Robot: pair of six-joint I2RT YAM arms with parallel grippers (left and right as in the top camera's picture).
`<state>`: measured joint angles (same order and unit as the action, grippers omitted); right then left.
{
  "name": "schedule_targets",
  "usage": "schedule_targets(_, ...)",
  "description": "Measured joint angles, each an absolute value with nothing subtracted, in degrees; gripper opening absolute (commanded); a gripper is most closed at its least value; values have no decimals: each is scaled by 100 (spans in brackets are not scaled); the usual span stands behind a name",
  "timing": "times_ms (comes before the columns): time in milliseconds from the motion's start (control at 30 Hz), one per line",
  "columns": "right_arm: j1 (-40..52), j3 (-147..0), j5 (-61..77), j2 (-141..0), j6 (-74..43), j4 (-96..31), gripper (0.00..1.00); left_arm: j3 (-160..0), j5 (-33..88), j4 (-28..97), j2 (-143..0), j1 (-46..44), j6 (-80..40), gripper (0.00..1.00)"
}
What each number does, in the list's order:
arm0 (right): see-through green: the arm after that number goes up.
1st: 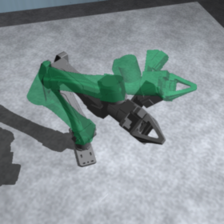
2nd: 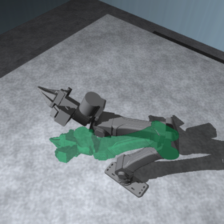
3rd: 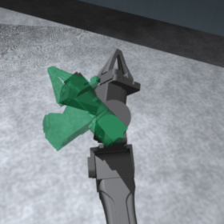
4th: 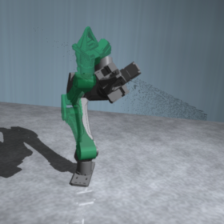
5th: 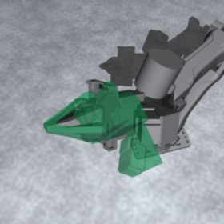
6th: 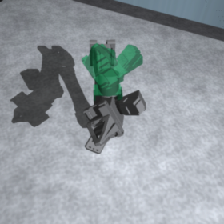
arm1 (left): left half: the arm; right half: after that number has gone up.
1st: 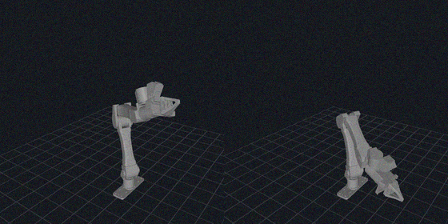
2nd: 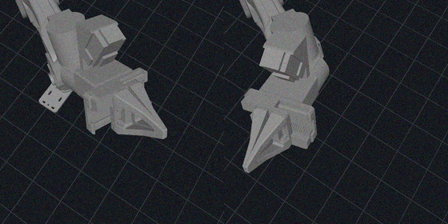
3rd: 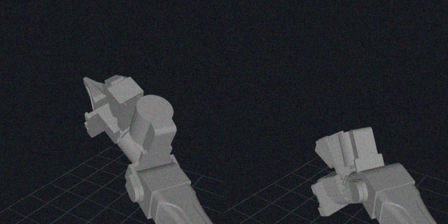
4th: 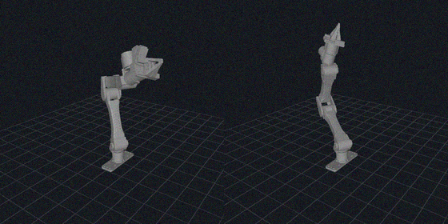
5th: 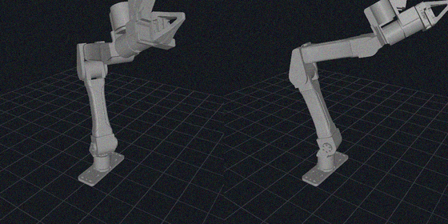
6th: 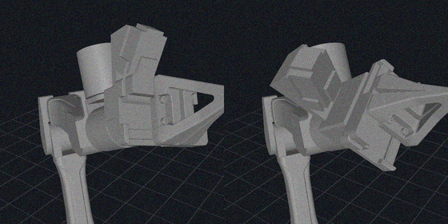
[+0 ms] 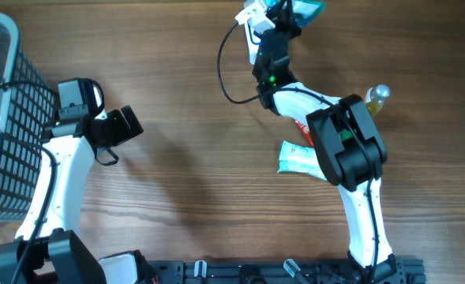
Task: Scan the item barcode
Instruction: 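Lift the gloves pack with right gripper up to the white scanner, then lower the gloves pack beside the wipes pack with right gripper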
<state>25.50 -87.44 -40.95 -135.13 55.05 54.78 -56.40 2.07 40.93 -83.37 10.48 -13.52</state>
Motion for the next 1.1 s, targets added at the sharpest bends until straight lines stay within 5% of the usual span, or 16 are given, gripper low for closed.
schedule_targets(433, 2554, -8744, -3999, -13513, 3854, 4692, 4, -5640, 207, 4093, -8337, 1048, -1352, 100)
schedule_targets(667, 2554, -8748, -4383, -13467, 4069, 5983, 4, -5640, 207, 4091, -8337, 1048, -1352, 100)
schedule_targets(933, 2915, -8757, -4545, -12138, 4351, 2834, 4, -5640, 202, 4091, -8337, 1048, -1352, 100)
schedule_targets(1100, 3533, -8914, -3979, -10698, 3240, -1747, 4, -5640, 207, 4093, -8340, 1048, -1347, 100)
